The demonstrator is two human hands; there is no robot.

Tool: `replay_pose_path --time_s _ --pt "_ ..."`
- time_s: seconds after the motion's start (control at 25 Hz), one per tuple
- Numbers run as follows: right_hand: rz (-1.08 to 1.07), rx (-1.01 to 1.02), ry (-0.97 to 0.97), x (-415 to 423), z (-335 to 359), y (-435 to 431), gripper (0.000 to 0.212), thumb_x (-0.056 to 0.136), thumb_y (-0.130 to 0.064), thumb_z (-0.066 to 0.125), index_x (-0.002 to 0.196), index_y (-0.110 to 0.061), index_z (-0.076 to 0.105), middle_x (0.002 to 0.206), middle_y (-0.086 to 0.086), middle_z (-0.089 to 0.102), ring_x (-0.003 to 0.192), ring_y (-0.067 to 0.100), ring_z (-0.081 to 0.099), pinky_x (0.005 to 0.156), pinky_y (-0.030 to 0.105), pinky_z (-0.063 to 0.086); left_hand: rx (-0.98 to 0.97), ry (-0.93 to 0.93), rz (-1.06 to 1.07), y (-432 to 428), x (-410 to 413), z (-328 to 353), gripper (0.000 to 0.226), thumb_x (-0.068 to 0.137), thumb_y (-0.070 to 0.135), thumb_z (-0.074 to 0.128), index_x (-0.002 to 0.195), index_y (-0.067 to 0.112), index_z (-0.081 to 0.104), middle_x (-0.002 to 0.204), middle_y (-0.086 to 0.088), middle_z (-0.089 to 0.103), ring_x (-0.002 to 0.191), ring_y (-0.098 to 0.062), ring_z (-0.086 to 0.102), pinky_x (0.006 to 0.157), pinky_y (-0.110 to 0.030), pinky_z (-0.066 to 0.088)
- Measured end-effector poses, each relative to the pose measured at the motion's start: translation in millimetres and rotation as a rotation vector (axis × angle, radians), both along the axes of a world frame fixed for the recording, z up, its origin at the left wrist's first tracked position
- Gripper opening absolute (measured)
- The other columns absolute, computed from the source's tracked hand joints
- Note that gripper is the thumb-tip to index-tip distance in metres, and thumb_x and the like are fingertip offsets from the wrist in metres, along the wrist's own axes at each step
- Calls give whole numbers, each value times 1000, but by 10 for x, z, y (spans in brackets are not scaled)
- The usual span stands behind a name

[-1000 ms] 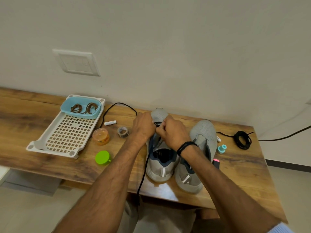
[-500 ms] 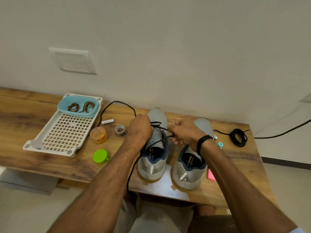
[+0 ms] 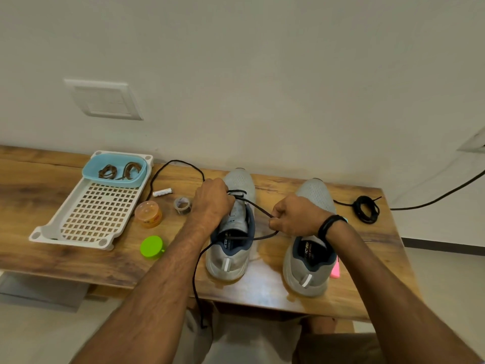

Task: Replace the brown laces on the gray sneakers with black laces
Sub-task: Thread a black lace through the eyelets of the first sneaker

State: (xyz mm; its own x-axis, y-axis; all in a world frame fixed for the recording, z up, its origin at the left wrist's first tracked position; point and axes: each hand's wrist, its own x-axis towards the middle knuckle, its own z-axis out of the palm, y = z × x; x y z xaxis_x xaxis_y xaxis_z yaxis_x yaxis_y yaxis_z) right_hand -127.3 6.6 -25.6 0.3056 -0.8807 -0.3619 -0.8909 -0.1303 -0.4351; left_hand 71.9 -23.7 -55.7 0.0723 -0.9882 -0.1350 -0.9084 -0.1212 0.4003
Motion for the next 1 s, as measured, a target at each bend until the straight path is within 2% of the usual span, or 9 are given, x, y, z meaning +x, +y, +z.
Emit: replay_pose_path --time_s 0.16,0.32,0.44,0.52,0.68,0.76,0.84,0.88,1.0 --pt "21 24 -11 -33 5 -27 31 92 -30 63 79 -3 67 72 5 61 65 14 51 62 28 44 44 -7 24 0 4 -8 20 83 14 58 93 -1 65 103 -22 63 96 -37 61 69 -35 41" --pt "-132 -21 -289 89 48 -47 26 97 -28 57 82 -8 66 73 0 67 67 16 62 66 29 50 -24 -15 -120 41 -46 140 55 81 14 62 136 21 58 135 -10 46 123 -32 43 103 -40 43" --pt "-335 87 -641 170 132 -26 20 100 -25 53 92 -9 63 70 0 65 58 12 63 63 29 54 -41 366 -272 85 -109 268 36 86 17 68 120 28 70 119 4 63 109 -11 56 93 -26 45" --pt "-420 102 -669 178 156 -9 23 99 -28 55 96 -7 64 71 2 60 51 8 59 58 26 53 12 514 -184 82 -89 259 13 89 23 70 99 22 77 94 5 73 86 -7 63 75 -22 46" --pt "-558 -127 -496 13 158 -70 36 91 -35 66 82 0 66 64 -1 62 51 8 56 52 19 47 -166 251 301 29 148 204 17 79 12 60 66 4 66 64 -6 60 70 -28 61 57 -30 39" --pt "-584 -186 -507 -19 155 -98 38 91 -36 67 83 2 69 59 -1 59 50 8 55 50 16 44 -267 122 272 54 192 233 15 72 14 57 80 12 70 82 -8 65 87 -32 64 69 -34 47" --pt "-538 -153 -590 70 164 -86 36 91 -36 66 86 -1 70 59 2 59 45 6 52 49 19 44 -202 438 36 78 67 343 46 78 13 65 123 27 66 116 2 65 104 -21 61 89 -37 51" --pt "-507 -130 -635 131 157 -82 36 91 -37 66 86 -2 70 60 4 59 44 6 51 48 22 44 -85 656 -76 135 -48 418 52 84 12 68 131 31 61 119 7 65 103 -13 62 90 -34 52" --pt "-535 -159 -673 196 134 -115 38 91 -40 65 83 -3 71 55 0 58 40 6 47 46 26 44 33 826 -112 172 -210 473 16 94 22 65 105 18 76 95 4 75 86 -2 66 79 -21 49"
